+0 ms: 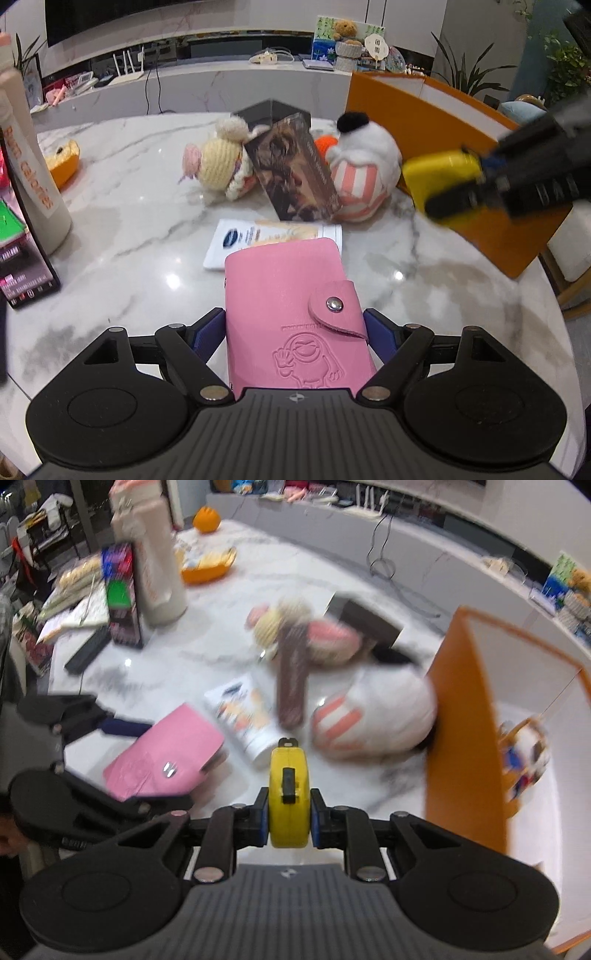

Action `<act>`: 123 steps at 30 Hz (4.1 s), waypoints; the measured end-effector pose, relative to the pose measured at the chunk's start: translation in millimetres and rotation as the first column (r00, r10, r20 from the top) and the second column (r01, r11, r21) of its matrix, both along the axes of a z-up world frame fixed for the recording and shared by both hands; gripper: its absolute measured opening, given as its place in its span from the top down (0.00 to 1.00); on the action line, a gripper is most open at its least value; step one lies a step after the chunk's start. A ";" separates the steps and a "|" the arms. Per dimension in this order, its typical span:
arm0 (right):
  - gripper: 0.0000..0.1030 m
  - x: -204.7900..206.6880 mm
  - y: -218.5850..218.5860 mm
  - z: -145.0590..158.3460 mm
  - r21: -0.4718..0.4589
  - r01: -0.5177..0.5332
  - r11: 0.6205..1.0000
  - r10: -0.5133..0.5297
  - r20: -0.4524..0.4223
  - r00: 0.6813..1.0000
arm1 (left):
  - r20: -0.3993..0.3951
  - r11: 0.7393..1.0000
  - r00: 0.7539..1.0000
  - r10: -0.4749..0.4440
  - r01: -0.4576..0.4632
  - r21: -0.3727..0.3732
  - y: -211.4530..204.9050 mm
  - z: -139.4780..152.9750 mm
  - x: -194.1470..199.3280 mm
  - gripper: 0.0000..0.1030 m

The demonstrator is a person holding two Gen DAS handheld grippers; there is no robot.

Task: Organize objects
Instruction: 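Carry the pink wallet with the left gripper while the right carries the tape measure to the orange box, then release the pink wallet from the left gripper while the right releases the tape measure into the box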

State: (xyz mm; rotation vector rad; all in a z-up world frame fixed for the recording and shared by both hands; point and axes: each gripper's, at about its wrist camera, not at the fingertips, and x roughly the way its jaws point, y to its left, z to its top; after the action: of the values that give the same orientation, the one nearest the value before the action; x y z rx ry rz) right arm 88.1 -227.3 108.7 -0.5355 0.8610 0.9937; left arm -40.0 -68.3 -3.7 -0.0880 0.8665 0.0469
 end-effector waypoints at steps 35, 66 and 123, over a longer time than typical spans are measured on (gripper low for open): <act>0.79 106.3 -129.7 47.0 0.221 0.446 0.868 -0.450 -0.034 0.893 | 0.243 0.961 0.930 -0.274 0.254 0.111 -94.7 107.0 112.8 0.09; 0.79 154.3 -125.9 1.6 0.059 0.550 0.833 -0.549 -0.027 0.835 | -0.309 0.649 0.850 -0.427 0.526 0.550 -196.1 19.2 253.2 0.09; 0.67 157.0 -122.2 15.3 0.130 0.572 0.810 -0.583 0.072 0.809 | -0.106 0.800 0.903 -0.417 0.420 0.428 -165.1 79.4 247.4 0.09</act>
State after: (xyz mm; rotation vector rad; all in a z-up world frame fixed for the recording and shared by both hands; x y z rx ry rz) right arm 245.1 -349.5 124.0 -0.2061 0.8000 0.4339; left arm 207.3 -233.4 75.7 0.5373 0.8466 -0.1745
